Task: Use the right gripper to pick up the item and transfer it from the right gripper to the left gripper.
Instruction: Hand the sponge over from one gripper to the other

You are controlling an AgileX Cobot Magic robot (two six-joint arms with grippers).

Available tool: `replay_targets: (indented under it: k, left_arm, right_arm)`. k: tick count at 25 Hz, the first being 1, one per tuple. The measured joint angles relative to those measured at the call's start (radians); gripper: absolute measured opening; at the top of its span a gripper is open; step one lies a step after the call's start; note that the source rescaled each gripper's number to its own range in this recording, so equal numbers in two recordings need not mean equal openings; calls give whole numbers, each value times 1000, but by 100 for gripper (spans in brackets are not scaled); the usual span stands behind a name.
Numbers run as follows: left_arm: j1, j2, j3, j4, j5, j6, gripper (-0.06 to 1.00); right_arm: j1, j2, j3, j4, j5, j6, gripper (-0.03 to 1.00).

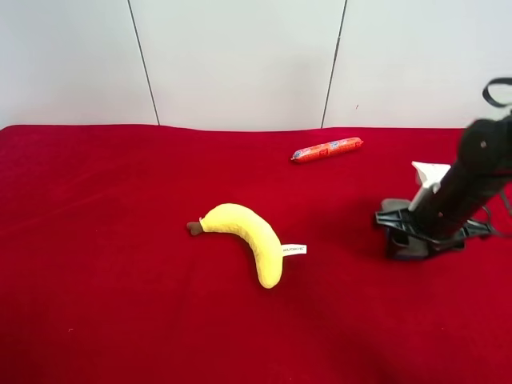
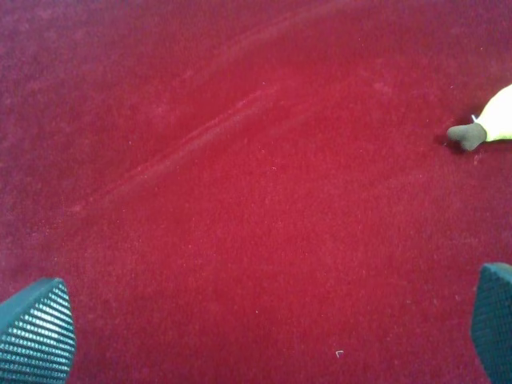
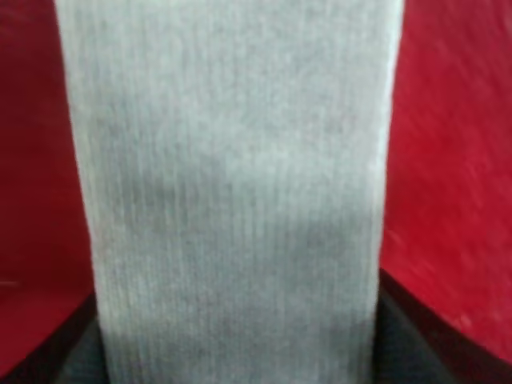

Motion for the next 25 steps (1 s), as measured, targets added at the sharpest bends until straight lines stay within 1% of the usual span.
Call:
replay_targets:
  k: [3,5,7,9,12,15,18,22,25]
  left_arm:
    - [0,0,0,0,0,0,100]
    - [0,0,0,0,0,0,100]
    - [0,0,0,0,0,0,100]
    - [0,0,0,0,0,0,100]
    - [0,0,0,0,0,0,100]
    - [0,0,0,0,0,0,100]
    - [0,0,0,0,0,0,100]
    - [0,0,0,0,0,0,100]
    - [0,0,0,0,0,0,100]
  right_arm:
    - [48,-18,-74,0,41,-39,0]
    - [84,-37,-120,0,45,-66,0]
    - [140,-51,-174,-1,47,-108,0]
    - [189,-53,-223,-1,45,-168,0]
    - [280,-53,-290,0,31,-291,0]
    - [378,-53,-342,5,-28,-400,0]
    - [456,-53,-359,22,-138,-496,0]
    - [528,-52,-359,34,-262,-604,0]
    - [569,-51,-359,34,-341,-650,0]
